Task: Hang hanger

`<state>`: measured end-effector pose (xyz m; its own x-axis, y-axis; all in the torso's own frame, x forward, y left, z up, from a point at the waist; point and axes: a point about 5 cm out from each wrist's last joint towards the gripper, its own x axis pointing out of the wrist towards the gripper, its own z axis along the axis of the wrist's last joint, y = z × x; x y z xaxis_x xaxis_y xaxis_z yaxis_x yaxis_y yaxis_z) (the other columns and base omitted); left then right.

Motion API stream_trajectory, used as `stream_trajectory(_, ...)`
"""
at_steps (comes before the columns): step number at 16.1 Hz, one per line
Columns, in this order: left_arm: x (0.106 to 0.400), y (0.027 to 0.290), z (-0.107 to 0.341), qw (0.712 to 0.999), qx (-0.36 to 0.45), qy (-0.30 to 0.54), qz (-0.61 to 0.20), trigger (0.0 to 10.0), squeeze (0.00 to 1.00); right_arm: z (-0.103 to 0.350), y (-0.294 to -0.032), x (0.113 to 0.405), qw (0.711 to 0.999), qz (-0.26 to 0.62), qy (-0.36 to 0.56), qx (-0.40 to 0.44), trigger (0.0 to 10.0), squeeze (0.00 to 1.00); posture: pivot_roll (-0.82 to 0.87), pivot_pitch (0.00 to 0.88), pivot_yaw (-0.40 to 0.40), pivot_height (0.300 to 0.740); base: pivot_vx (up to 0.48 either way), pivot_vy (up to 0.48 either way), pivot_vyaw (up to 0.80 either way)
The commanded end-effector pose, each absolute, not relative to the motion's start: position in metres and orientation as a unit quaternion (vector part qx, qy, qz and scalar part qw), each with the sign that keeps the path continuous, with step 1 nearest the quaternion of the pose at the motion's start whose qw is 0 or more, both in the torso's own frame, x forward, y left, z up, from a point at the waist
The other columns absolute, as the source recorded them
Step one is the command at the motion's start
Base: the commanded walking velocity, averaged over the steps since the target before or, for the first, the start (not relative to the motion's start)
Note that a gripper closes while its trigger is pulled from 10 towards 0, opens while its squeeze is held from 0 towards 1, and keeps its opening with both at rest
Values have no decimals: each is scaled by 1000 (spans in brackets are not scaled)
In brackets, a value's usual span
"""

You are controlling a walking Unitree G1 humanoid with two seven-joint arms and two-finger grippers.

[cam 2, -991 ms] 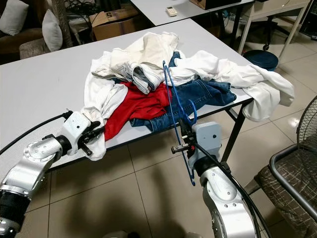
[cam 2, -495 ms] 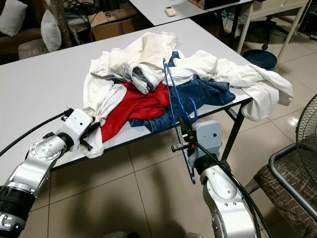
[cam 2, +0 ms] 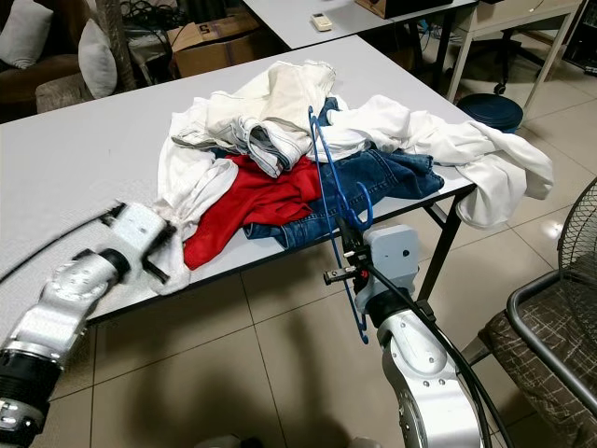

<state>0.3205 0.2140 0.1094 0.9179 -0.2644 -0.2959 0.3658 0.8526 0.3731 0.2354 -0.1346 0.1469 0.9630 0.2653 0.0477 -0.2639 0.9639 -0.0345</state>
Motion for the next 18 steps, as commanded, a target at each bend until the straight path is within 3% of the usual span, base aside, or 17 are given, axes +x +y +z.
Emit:
stream_trajectory(1,332,232,126,976,158,101,-114,0,0,150,-133,239,990,137,-35,-13,10000,0,-63,18,146,740,0,0,0)
stream_trajectory(3,352,243,154,984,137,62,-97,0,0,152,-134,244,990,135,-41,-16,10000,0,-59,16,141,740,0,0,0)
stream_trajectory(5,372,237,200,986,118,-21,-120,0,0,155,-136,248,989,135,-48,-19,10000,0,-60,11,129,740,0,0,0)
stream_trajectory(6,382,219,262,965,106,-148,-187,0,0,160,-139,250,989,135,-58,-24,10000,0,-67,11,130,740,0,0,0)
stream_trajectory(7,378,209,286,945,89,-201,-241,0,0,162,-140,250,989,134,-63,-25,10000,0,-69,11,133,740,0,0,0)
stream_trajectory(8,365,194,315,899,55,-265,-345,0,0,168,-143,251,988,130,-76,-21,10000,0,-72,13,137,740,0,0,0)
stream_trajectory(9,356,191,313,874,70,-256,-408,0,0,172,-145,250,988,125,-85,-12,10000,0,-72,14,138,740,0,0,0)
stream_trajectory(10,354,190,311,870,77,-249,-418,0,0,173,-146,250,989,124,-86,-10,10000,0,-72,14,138,740,0,0,0)
stream_trajectory(11,347,196,273,866,113,-165,-459,0,0,177,-143,248,985,144,-95,1,10000,0,-71,15,139,740,0,0,0)
stream_trajectory(13,338,203,241,862,139,-100,-477,0,0,181,-139,245,979,175,-101,16,10000,0,-67,17,129,740,0,0,0)
stream_trajectory(15,329,219,216,872,169,-51,-456,0,0,191,-139,240,957,258,-103,86,10000,0,-54,20,96,740,0,0,0)
stream_trajectory(18,335,228,218,899,196,-44,-390,0,0,192,-143,235,940,318,-82,89,10000,0,-49,21,81,740,0,0,0)
